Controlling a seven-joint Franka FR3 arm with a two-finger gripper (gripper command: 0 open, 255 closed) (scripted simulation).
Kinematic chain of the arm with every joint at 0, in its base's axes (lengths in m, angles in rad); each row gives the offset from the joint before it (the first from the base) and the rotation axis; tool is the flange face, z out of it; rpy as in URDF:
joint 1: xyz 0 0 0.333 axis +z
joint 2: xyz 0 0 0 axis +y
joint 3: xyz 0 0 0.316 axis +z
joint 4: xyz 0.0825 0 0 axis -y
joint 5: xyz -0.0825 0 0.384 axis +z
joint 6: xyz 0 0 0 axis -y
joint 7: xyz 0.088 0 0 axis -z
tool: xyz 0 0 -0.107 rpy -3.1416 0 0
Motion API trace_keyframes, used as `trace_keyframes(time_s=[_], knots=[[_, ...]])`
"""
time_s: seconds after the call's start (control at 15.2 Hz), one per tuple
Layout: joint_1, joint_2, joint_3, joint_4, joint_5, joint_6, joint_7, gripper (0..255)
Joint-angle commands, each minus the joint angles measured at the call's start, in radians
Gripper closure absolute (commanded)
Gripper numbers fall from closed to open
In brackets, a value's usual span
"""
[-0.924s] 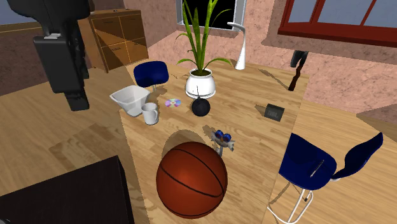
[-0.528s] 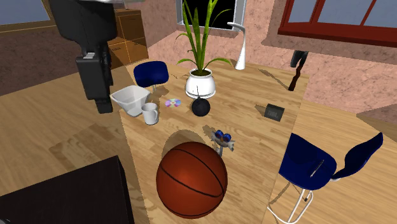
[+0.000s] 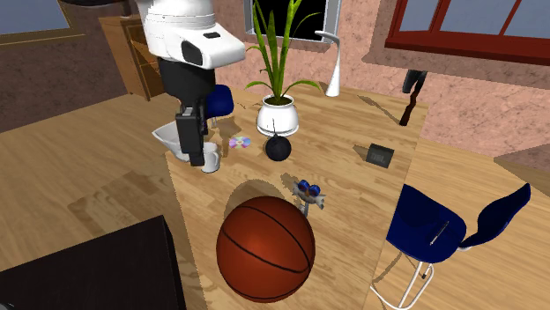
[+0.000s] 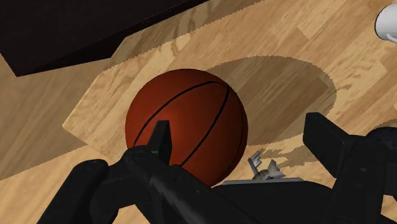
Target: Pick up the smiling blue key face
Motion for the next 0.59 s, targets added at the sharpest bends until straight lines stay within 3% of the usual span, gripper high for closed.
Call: trace_keyframes(time_s=[0.0,0.53], knots=[[-0.011,0.067,0.033,0.012,-0.002,0.071,0.070,0],[-0.066,0.387,0.131,0.131,-0.112,0.305,0.373,0]])
